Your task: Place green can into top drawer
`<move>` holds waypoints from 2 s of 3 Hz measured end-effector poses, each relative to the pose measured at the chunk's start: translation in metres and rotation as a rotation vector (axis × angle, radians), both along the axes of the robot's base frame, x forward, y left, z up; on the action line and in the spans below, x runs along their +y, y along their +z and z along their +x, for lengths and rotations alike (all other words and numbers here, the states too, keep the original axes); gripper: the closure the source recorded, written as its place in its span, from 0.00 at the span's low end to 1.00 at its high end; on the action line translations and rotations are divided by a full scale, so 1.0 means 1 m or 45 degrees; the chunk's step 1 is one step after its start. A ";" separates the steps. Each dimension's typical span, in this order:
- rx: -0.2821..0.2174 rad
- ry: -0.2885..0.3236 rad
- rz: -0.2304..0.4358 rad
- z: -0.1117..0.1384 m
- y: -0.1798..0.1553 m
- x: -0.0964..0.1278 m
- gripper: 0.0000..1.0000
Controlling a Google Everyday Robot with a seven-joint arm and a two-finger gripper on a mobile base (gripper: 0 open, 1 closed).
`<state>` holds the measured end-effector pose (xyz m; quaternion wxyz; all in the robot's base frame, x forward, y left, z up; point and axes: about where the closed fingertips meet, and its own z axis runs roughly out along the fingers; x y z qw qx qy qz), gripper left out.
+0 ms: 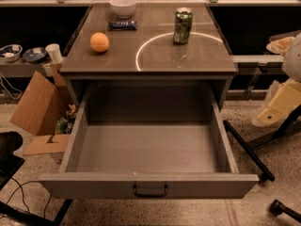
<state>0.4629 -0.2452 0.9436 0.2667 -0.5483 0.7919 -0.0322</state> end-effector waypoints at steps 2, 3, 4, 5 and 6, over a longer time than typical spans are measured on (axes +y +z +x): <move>-0.424 -0.178 0.317 0.116 0.029 -0.024 0.00; -0.508 -0.271 0.310 0.151 0.050 -0.018 0.00; -0.484 -0.332 0.353 0.157 0.049 -0.012 0.00; -0.484 -0.334 0.355 0.157 0.049 -0.013 0.00; -0.492 -0.322 0.473 0.188 0.034 -0.003 0.00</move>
Offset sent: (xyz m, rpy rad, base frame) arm 0.1808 -0.0437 0.0656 0.3763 -0.5492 -0.2155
